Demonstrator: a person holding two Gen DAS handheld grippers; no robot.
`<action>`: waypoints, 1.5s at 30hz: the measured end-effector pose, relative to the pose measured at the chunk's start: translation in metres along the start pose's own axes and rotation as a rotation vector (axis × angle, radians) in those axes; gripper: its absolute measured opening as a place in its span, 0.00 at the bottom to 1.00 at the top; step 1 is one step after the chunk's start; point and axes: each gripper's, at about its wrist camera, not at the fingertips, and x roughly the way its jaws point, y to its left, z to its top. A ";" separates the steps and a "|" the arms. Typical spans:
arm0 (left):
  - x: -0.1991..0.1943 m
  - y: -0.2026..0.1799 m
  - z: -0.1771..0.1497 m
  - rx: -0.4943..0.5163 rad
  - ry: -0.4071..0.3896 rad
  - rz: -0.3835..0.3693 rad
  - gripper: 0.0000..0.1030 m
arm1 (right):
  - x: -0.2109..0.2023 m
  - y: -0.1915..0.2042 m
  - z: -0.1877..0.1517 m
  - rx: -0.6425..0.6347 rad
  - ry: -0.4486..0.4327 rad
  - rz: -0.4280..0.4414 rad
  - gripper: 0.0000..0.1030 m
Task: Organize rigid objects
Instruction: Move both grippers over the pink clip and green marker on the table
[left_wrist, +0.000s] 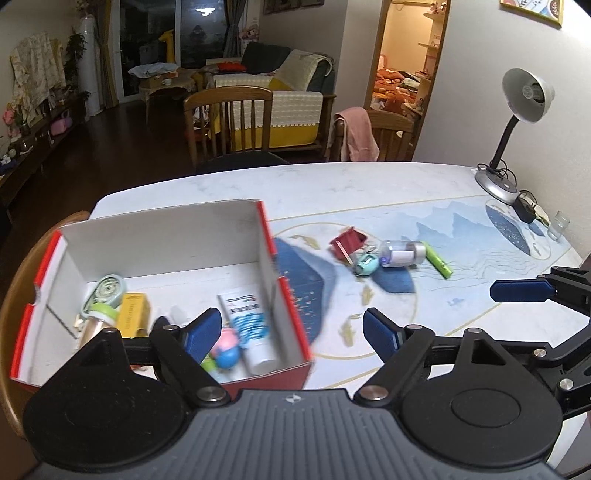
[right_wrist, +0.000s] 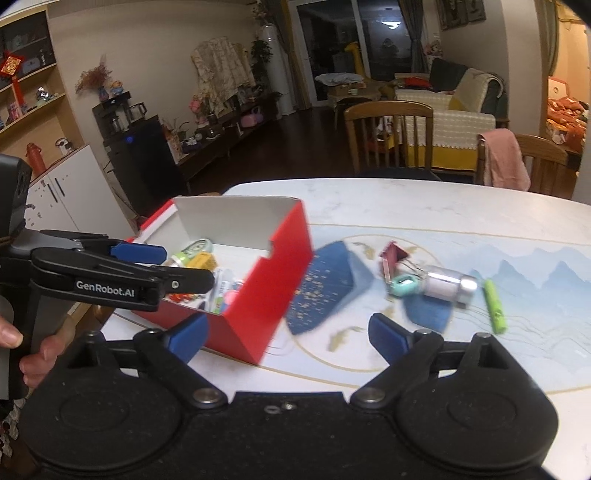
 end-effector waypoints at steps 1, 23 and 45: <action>0.002 -0.005 0.000 0.002 -0.001 -0.003 0.84 | -0.002 -0.006 -0.001 0.004 0.001 -0.005 0.91; 0.080 -0.095 0.034 -0.009 -0.011 -0.002 0.99 | -0.022 -0.134 -0.012 0.032 0.006 -0.108 0.93; 0.209 -0.099 0.061 0.085 0.080 0.125 0.99 | 0.060 -0.191 0.000 -0.071 0.125 -0.126 0.94</action>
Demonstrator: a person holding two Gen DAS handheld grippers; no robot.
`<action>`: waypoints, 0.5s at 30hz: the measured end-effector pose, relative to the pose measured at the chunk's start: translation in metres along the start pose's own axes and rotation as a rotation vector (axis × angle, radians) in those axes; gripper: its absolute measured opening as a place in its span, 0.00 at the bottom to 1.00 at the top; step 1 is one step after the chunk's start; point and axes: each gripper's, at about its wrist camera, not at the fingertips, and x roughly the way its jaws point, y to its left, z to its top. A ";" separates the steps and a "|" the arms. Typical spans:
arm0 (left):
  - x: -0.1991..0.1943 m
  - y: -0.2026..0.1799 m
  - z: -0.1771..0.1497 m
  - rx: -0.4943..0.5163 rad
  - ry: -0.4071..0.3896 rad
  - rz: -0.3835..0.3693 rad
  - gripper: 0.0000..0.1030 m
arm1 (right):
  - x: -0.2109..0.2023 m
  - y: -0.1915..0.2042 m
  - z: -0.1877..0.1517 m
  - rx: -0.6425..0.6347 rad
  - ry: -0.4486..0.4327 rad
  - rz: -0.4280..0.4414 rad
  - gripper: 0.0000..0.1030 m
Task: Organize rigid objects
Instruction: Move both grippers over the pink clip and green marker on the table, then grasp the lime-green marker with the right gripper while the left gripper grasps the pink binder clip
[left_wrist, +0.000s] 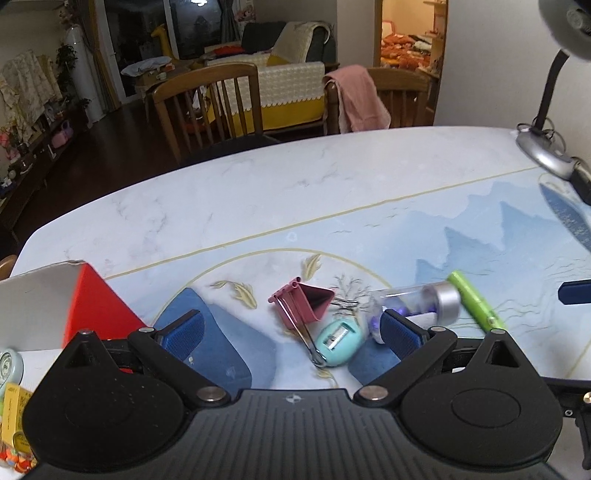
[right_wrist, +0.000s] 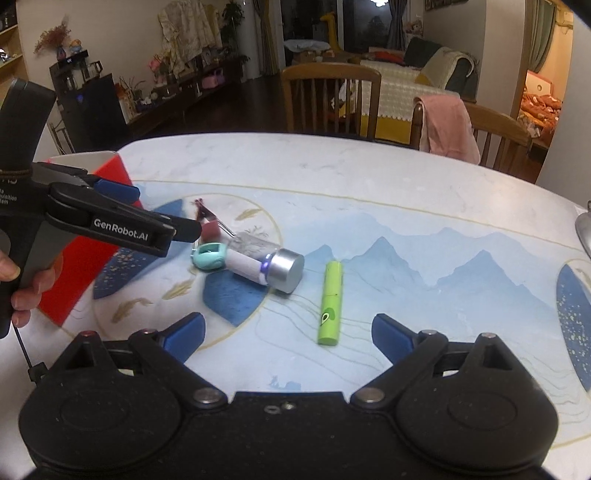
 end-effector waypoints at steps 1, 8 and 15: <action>0.005 0.001 0.001 0.001 0.005 0.004 0.99 | 0.005 -0.002 0.001 0.003 0.006 -0.001 0.94; 0.032 0.001 0.004 0.018 0.041 0.054 0.99 | 0.034 -0.011 0.004 0.023 0.046 -0.006 0.86; 0.044 0.005 0.003 0.007 0.040 0.057 0.99 | 0.057 -0.020 0.007 0.052 0.073 -0.015 0.74</action>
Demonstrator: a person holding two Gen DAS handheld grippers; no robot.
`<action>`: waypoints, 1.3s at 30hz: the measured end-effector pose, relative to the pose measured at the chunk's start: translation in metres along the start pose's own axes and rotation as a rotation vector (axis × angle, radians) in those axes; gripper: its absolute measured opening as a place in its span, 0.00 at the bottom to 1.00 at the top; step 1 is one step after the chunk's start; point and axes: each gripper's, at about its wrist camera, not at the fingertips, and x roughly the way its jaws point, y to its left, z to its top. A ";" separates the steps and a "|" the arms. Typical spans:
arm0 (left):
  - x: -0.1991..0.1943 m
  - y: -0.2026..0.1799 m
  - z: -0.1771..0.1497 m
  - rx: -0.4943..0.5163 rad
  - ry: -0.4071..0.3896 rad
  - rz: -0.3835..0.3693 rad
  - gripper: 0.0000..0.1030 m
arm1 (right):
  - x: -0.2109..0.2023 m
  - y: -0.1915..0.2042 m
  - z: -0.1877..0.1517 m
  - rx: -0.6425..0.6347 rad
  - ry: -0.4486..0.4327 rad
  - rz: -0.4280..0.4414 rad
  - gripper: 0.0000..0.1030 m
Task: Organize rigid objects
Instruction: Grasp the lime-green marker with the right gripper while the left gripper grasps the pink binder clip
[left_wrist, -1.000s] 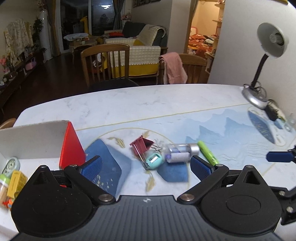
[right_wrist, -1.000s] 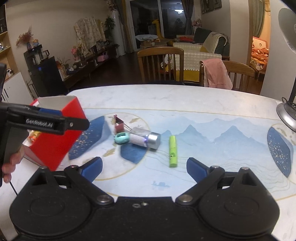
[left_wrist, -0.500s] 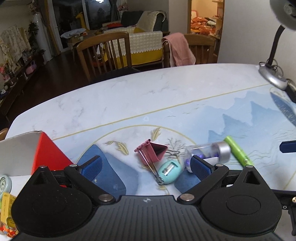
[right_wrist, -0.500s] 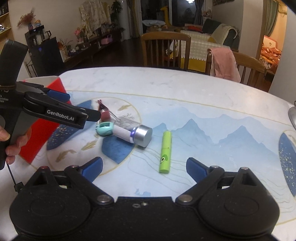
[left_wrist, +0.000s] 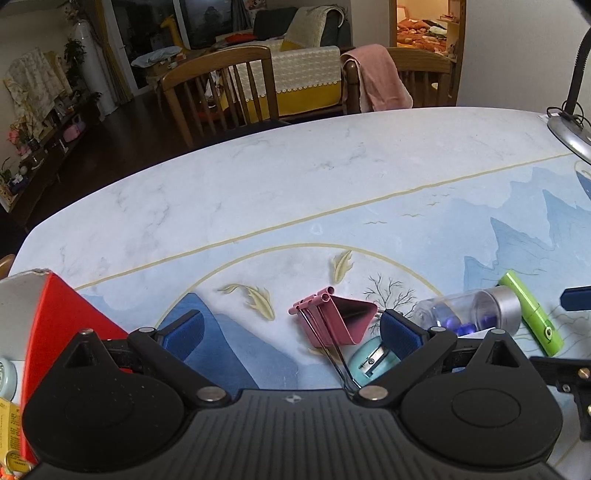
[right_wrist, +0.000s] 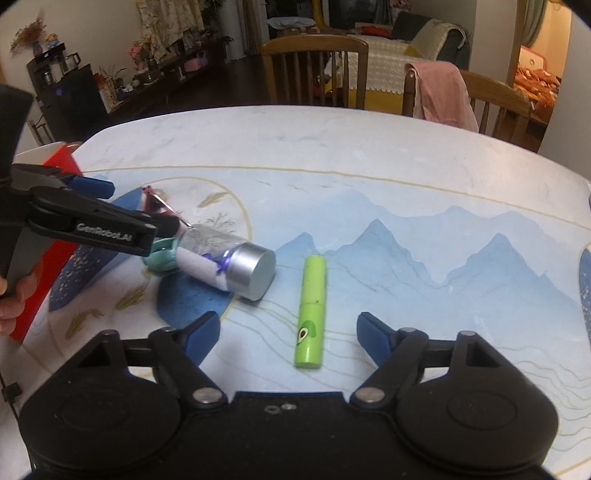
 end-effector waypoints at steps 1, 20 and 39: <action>0.002 0.000 -0.001 0.001 -0.001 -0.004 0.99 | 0.003 -0.001 0.000 0.003 0.004 0.000 0.73; 0.005 0.000 0.000 -0.028 -0.014 -0.123 0.52 | 0.019 0.001 0.006 -0.032 -0.005 -0.046 0.26; -0.012 0.015 0.002 -0.087 -0.031 -0.149 0.17 | -0.013 -0.004 -0.011 0.058 -0.031 -0.024 0.15</action>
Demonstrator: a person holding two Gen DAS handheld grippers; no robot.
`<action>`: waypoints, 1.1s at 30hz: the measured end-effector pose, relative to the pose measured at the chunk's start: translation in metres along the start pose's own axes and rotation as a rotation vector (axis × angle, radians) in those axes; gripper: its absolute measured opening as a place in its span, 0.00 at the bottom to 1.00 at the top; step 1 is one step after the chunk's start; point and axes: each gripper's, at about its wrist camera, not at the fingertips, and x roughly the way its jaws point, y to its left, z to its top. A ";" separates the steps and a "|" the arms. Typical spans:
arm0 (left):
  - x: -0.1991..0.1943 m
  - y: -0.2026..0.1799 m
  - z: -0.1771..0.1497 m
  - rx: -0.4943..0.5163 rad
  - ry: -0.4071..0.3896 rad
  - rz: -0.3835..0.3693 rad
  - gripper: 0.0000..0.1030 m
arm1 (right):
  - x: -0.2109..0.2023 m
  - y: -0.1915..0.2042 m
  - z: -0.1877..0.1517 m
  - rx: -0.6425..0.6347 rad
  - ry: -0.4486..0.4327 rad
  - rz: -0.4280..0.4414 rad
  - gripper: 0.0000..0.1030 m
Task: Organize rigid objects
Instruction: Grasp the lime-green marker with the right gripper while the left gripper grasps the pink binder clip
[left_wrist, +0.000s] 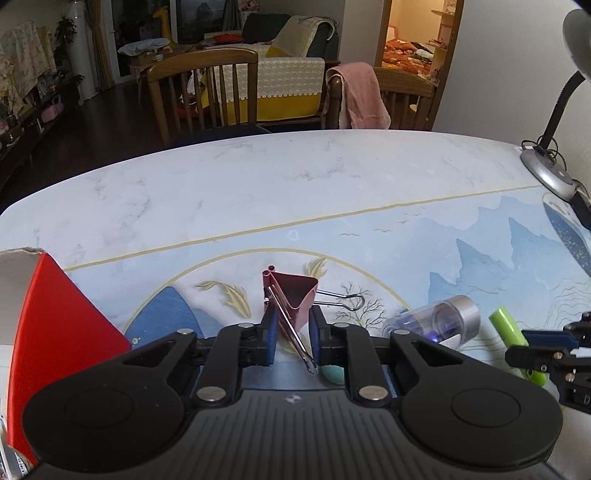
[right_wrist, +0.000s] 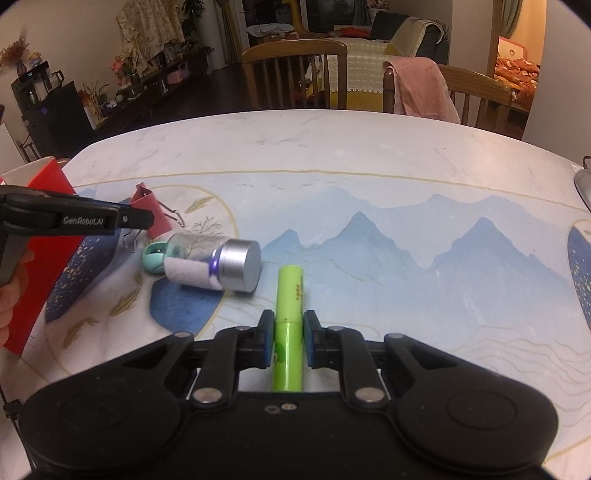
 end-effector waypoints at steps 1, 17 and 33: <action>-0.002 0.000 0.000 0.003 -0.002 -0.005 0.17 | -0.002 0.000 -0.001 0.002 0.001 0.005 0.15; 0.004 0.004 0.008 -0.069 -0.063 0.050 0.84 | -0.013 0.000 -0.011 0.031 -0.005 0.029 0.15; 0.020 0.010 0.003 -0.141 -0.066 0.024 0.41 | -0.001 -0.004 -0.016 0.050 0.015 0.025 0.15</action>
